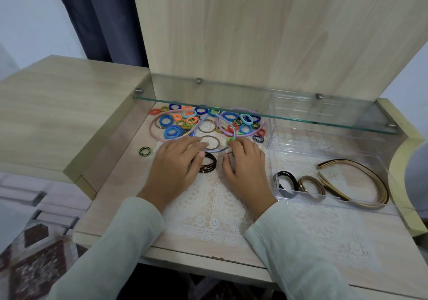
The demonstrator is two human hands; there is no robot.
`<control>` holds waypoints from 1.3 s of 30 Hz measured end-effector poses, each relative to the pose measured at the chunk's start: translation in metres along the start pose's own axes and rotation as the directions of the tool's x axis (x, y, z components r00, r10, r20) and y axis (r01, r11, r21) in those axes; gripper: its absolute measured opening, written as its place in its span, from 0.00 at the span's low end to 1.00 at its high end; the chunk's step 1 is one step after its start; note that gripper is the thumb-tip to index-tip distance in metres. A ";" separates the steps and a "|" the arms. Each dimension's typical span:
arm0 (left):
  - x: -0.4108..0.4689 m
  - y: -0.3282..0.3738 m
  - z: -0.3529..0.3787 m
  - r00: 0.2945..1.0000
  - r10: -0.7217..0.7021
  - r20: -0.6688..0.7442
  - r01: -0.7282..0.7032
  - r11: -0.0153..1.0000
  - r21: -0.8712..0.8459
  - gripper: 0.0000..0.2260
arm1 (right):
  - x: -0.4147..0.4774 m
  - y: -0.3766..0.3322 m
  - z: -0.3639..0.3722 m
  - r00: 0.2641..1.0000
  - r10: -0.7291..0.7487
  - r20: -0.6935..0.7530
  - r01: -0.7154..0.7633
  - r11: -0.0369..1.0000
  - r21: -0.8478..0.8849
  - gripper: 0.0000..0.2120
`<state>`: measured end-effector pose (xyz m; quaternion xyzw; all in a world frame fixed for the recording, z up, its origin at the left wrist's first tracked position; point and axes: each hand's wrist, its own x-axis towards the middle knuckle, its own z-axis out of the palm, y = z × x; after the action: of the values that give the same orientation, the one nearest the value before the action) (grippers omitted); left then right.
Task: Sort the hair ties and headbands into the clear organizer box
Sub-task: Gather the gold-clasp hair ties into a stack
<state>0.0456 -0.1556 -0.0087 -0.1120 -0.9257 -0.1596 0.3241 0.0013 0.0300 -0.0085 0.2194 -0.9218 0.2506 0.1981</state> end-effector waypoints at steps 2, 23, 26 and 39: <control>0.001 -0.006 0.005 0.992 -0.126 0.003 0.126 0.989 0.076 0.18 | 0.000 -0.001 -0.002 0.999 0.000 0.038 -0.001 1.000 0.025 0.20; 0.000 -0.020 0.019 0.806 -0.516 0.290 0.441 0.850 0.287 0.30 | 0.006 -0.012 -0.014 0.923 -0.219 0.317 0.262 0.960 -0.098 0.16; 0.000 -0.019 0.019 0.803 -0.517 0.296 0.439 0.850 0.291 0.31 | 0.015 -0.013 -0.020 0.898 -0.243 0.366 0.302 0.946 -0.114 0.11; 0.000 -0.019 0.016 0.813 -0.496 0.304 0.425 0.863 0.273 0.33 | 0.018 -0.017 -0.005 0.876 -0.439 0.200 0.471 0.867 -0.162 0.10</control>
<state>0.0306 -0.1668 -0.0248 0.1205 -0.9795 -0.1200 0.1075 -0.0035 0.0142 0.0105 0.4283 -0.8774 0.0822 0.2001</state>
